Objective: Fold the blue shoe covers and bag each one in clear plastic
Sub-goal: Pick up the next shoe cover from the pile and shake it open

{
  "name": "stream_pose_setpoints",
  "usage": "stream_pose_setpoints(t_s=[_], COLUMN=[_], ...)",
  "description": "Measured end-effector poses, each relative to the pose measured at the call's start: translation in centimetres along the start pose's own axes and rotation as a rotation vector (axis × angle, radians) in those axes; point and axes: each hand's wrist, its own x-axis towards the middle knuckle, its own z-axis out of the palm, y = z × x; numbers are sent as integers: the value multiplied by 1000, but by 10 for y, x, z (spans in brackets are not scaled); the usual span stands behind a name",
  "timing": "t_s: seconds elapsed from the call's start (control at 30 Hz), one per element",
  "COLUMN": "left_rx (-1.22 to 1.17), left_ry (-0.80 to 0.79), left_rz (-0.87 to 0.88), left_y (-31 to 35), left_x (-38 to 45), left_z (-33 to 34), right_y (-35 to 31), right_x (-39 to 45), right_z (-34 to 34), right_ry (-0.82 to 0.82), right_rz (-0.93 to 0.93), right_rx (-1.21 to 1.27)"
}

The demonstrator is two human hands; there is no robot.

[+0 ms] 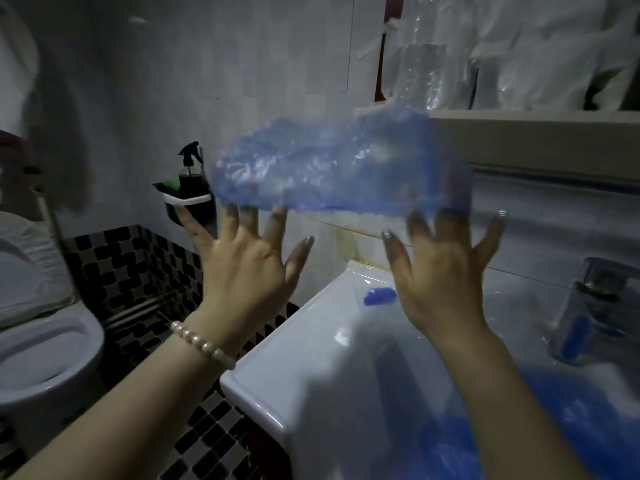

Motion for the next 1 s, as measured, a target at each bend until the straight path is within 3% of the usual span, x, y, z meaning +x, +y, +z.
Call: stream_pose_setpoints(t_s=[0.1,0.13,0.17,0.23,0.37,0.47,0.6,0.77,1.0], left_rx=[133,127,116,76,-13,-33,-43,-57,-125], left_ry=[-687,-840,-880,-665,-141,66,73,-29,-149], left_rz=[118,112,72,33,117,224,342,530,732], left_y=[-4,-4,-5,-9,-15,-15,-13,-16,-21], left_x=[-10,-13,-17,-18,-8,-5,-16,-37,-72], left_z=[12,14,16,21,34,33,47,62,89], right_y=[-2,1,3,7,7,6,11,14,13], right_x=[-9,-13,-13,-12,-11,-18,-22,-37,-86], right_z=[8,13,16,22,37,53,71,93,111], right_ry=[-811,-1000,-1034,-841,-264,51,126,-2,-130], right_rz=[50,83,104,125,146,100,-143,-380,-663], right_rx=[-66,-79,-86,-110,-13,110,231,109,194])
